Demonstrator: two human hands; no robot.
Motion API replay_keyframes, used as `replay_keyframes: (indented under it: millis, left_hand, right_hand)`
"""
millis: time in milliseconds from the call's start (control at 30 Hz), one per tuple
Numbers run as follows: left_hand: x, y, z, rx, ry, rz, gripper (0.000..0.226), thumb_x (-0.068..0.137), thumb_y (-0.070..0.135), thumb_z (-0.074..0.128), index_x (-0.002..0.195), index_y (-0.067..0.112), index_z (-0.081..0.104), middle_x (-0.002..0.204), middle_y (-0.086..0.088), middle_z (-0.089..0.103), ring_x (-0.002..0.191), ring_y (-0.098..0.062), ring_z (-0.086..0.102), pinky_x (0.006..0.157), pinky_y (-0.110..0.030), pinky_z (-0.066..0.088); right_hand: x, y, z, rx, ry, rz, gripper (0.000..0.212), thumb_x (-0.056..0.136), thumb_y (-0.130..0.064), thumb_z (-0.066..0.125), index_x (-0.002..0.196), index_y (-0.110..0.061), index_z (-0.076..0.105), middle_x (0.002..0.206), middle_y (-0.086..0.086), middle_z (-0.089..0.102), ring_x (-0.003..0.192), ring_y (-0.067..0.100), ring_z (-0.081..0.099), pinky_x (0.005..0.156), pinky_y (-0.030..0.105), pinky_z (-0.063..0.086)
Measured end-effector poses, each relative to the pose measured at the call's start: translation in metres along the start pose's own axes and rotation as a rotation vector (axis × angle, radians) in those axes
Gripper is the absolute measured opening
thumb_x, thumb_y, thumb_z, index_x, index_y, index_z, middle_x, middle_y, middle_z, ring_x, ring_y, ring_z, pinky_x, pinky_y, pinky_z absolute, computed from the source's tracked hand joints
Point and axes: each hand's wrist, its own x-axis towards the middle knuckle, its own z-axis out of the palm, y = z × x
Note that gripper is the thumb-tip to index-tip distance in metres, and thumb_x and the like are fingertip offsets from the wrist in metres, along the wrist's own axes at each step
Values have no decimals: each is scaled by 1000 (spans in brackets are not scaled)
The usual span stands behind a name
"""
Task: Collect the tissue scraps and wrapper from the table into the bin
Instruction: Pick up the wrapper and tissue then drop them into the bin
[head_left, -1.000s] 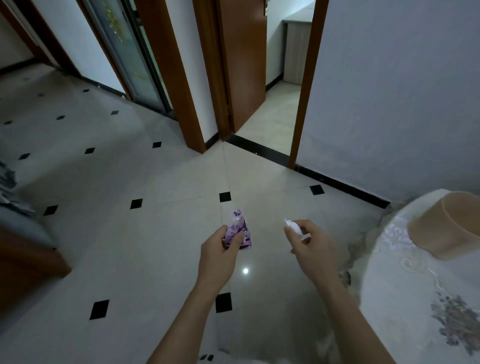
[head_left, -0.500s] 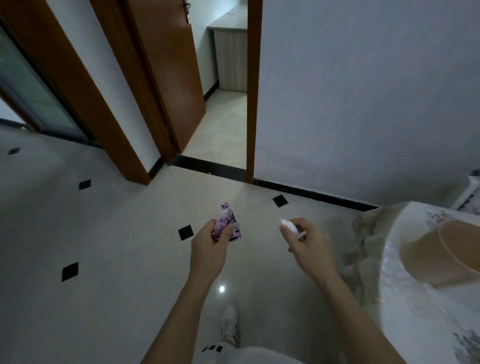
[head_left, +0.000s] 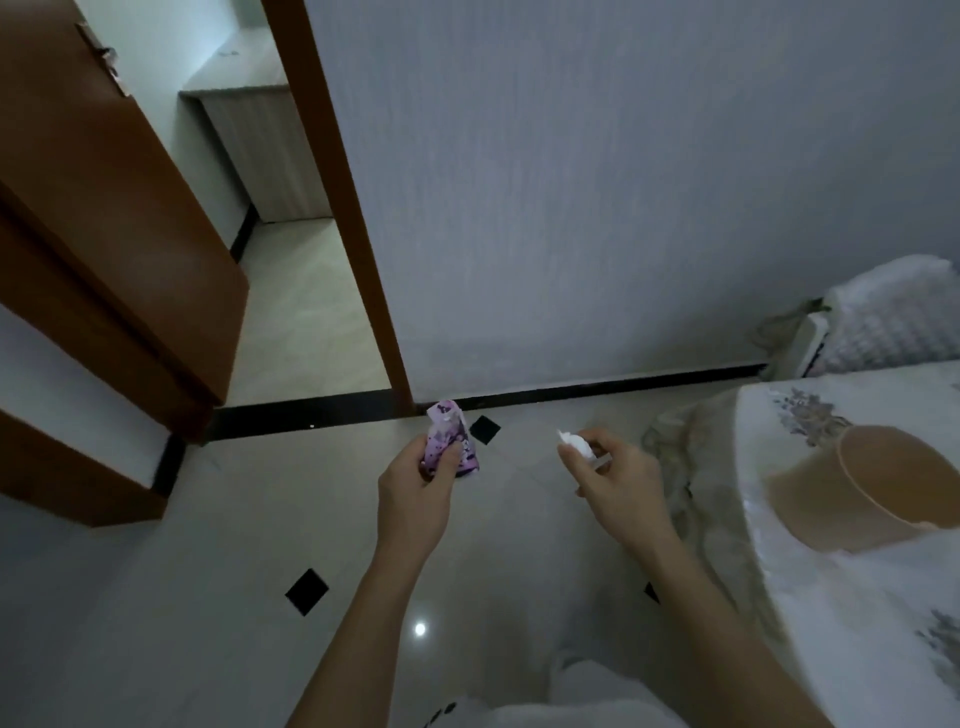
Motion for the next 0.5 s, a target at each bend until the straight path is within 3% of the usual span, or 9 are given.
replay_keyframes:
  millis: [133,233,333,433,500]
  left_hand:
    - [45,12,38,1,-104,32,11,97,27,59,96,23,68,89,10,71,81,5,64,64,-4,45]
    - [77,23,71,27,-181,86,14,97,26,59,91,17,68,83,7,69,79,1,63,60,-7,45]
    - [114,35,106,56,-254,127,16,97,25,59,86,17,67,77,7,67,75,-2,63,58,-14,46]
    - [155,51,143,63,-313,141,19,96,27,60,83,15,66,77,-2,69,78,-22,66,65,-38,52]
    - [181,65,167,63,-335,158,20,96,26,61,82,12,65,76,-6,69,78,-29,64,63,-34,49]
  right_hand:
    - [28,16,-15,7,83,74,19,90,-52,63,86,-33,68,74,-9,68,64,11,67,63,35,55]
    - [57,30,-26,24,153,120,23,88,-54,63,82,-33,66,72,-4,68,63,16,67,65,44,57]
    - [94,43,-37,22,201,165,26,87,-57,61,87,-32,69,71,-5,69,64,15,67,67,45,57]
    - [137,53,-52,36,245,191,27,87,-55,62,88,-30,69,69,-4,68,64,15,67,67,44,57]
    - [164,55,-65,28,255,188,28,88,-54,61,87,-27,68,70,-2,68,65,15,66,66,44,57]
